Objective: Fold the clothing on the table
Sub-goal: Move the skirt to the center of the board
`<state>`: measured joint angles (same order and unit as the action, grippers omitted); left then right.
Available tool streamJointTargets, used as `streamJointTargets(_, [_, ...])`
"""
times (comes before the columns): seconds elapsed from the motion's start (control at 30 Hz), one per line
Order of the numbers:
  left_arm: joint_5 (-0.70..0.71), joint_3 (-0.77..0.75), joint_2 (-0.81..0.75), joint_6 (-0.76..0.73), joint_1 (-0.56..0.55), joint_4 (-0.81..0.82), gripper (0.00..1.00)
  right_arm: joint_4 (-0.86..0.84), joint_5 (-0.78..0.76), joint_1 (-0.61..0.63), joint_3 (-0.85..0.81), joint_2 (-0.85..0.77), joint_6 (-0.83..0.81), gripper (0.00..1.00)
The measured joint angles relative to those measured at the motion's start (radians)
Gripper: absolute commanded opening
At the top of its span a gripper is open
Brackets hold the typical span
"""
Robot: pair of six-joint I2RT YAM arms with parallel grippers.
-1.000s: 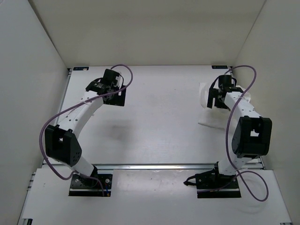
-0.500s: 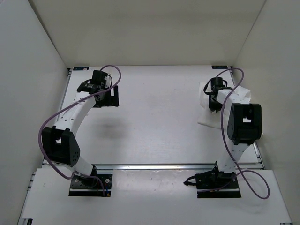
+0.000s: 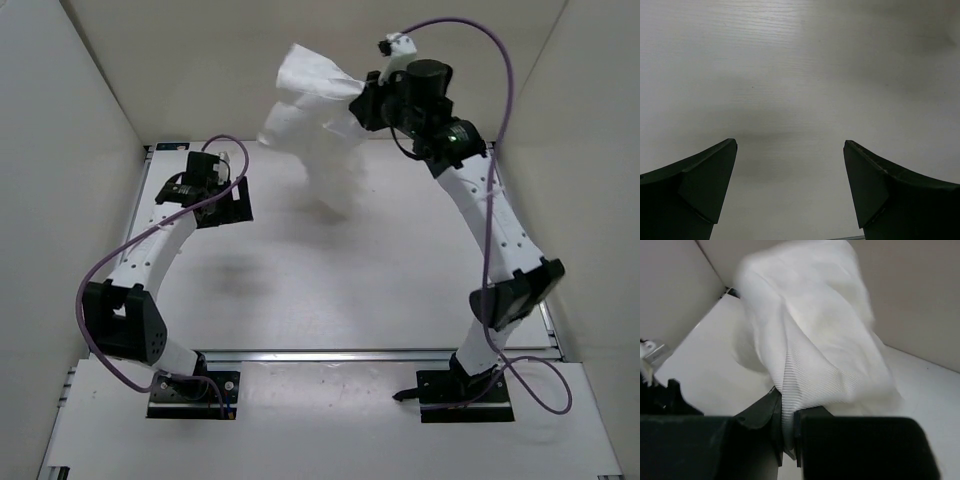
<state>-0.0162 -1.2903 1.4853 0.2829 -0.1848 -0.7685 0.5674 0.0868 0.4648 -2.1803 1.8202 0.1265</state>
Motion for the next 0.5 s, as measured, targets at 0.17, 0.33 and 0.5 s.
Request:
streamJointTargets(0.17, [0.005, 0.001, -0.055, 0.007, 0.008, 0.007, 0.99, -0.134, 0.071, -0.151, 0.411, -0.258, 0.04, 0.0])
streamJointTargets(0.33, [0.026, 0.0, -0.169, 0.006, 0.038, 0.011, 0.99, -0.205, 0.102, -0.262, 0.838, -0.266, 0.057, 0.04])
streamJointTargets(0.5, [0.03, -0.006, -0.22, 0.006, 0.045, 0.016, 0.99, -0.143, 0.111, -0.2, 1.168, -0.21, 0.039, 0.72])
